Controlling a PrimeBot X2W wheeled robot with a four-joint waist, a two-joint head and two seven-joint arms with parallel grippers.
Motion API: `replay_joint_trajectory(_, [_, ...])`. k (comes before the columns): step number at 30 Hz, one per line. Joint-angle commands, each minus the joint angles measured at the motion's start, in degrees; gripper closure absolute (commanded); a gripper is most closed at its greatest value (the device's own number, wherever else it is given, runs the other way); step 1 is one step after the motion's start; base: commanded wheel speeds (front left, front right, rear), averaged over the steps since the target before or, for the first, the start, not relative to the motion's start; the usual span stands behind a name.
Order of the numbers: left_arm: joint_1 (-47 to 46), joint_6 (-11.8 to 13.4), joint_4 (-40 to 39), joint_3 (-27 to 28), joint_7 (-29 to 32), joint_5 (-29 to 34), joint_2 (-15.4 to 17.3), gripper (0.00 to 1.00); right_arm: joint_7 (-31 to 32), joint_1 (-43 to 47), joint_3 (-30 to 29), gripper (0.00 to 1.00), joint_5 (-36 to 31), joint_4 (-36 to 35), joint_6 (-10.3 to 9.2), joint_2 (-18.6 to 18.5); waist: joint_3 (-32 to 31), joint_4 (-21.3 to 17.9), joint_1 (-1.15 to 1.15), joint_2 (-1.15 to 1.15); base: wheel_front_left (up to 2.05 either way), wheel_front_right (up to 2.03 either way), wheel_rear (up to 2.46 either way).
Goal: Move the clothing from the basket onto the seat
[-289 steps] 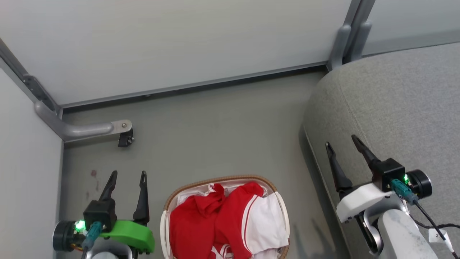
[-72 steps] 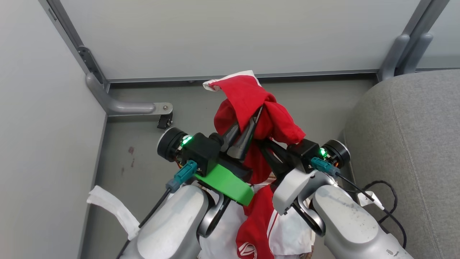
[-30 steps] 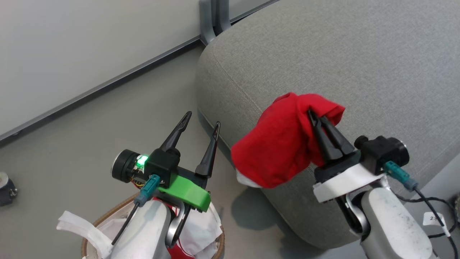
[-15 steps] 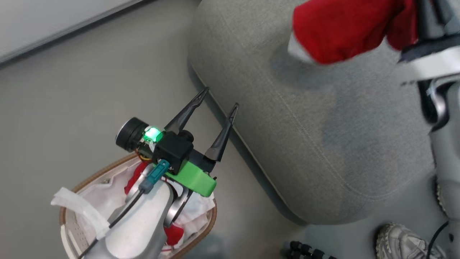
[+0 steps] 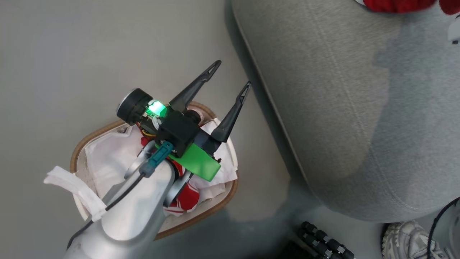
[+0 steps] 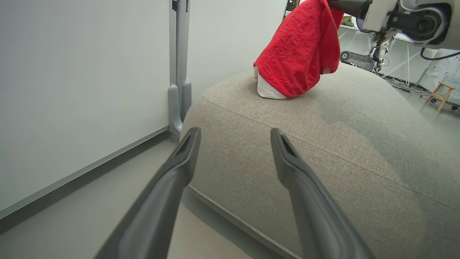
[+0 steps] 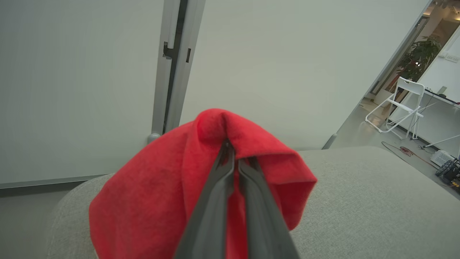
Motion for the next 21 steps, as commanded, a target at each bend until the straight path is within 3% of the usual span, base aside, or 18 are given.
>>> replay_joint_trajectory(1, [-1.2,-0.1,0.1,0.9,0.0,-0.4,0.4,0.0,-0.3,1.7,-1.9,1.0,0.8,1.4,-0.06,1.0,4.1,4.2,-0.01,0.0,0.0,0.0,0.0])
replay_joint_trajectory(2, [-1.3,-0.1,0.1,1.6,0.0,-0.5,0.4,0.0,-0.3,2.3,-2.9,1.0,0.8,2.1,-0.06,1.5,4.2,4.4,-0.01,0.0,0.0,0.0,0.0])
replay_joint_trajectory(3, [-1.3,-0.1,0.3,2.3,0.0,-0.6,0.4,0.0,-0.3,3.2,-3.9,0.65,0.6,2.5,-0.06,2.0,4.1,4.6,-0.01,0.0,0.0,0.0,0.0])
replay_joint_trajectory(4, [-1.1,-0.1,0.3,2.9,0.0,-0.6,0.3,0.0,-0.3,4.3,-4.5,0.41,0.3,2.6,-0.06,2.5,3.8,4.9,-0.01,0.0,0.0,0.0,0.0])
replay_joint_trajectory(5, [-0.9,-0.1,0.4,3.7,0.0,-0.7,0.2,0.0,-0.3,5.7,-5.6,0.0,0.4,2.4,-0.07,3.1,3.3,5.1,-0.01,0.0,0.0,0.0,0.0])
replay_joint_trajectory(21, [10.8,-0.1,3.2,17.6,0.0,0.7,-2.9,0.0,-0.3,25.9,-1.6,0.0,4.5,-13.1,-0.06,4.5,-11.6,9.4,-0.01,0.0,0.0,0.0,0.0])
